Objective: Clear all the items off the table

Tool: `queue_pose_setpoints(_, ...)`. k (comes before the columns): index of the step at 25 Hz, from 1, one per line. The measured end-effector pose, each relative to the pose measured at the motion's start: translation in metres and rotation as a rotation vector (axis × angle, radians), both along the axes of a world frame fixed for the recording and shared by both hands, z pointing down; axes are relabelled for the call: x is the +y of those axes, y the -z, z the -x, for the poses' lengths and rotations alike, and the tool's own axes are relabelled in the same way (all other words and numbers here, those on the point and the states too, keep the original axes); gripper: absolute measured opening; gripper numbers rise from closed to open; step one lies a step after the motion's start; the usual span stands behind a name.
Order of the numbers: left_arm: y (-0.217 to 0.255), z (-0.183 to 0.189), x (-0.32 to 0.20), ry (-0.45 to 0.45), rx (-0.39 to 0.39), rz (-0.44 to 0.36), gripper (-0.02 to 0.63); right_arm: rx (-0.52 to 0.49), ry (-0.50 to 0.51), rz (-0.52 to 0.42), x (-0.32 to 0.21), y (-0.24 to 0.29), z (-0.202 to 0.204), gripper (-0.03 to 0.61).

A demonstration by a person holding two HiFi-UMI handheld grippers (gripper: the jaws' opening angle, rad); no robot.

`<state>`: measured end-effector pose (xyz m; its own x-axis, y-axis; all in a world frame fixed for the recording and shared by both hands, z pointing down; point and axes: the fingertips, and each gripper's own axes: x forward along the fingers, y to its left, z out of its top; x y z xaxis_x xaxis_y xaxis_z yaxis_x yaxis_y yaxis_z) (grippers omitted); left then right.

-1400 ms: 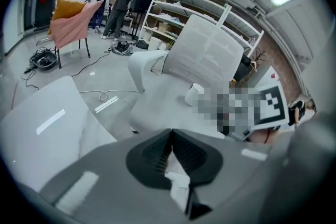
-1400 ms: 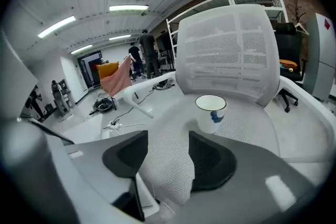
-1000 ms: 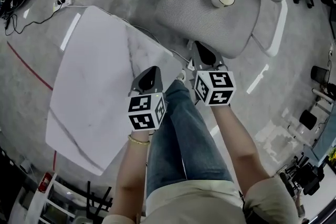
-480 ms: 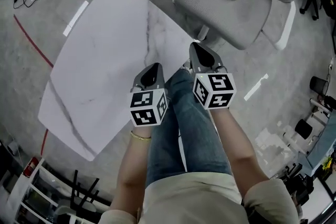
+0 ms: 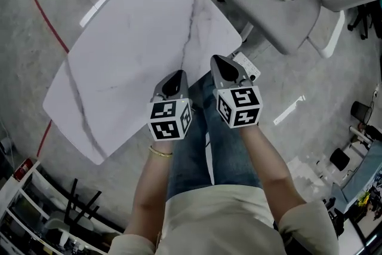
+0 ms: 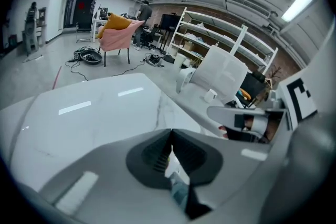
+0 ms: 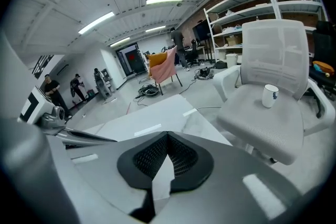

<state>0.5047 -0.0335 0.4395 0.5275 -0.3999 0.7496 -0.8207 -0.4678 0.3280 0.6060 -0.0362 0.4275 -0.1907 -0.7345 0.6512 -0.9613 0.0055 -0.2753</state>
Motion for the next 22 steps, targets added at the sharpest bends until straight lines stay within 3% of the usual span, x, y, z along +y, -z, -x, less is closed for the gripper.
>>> queue_pose_setpoints(22,0.118,0.118,0.084,0.193,-0.022,-0.011,0.009,0.023,0.379,0.057,0.089,0.112,0.137,-0.002)
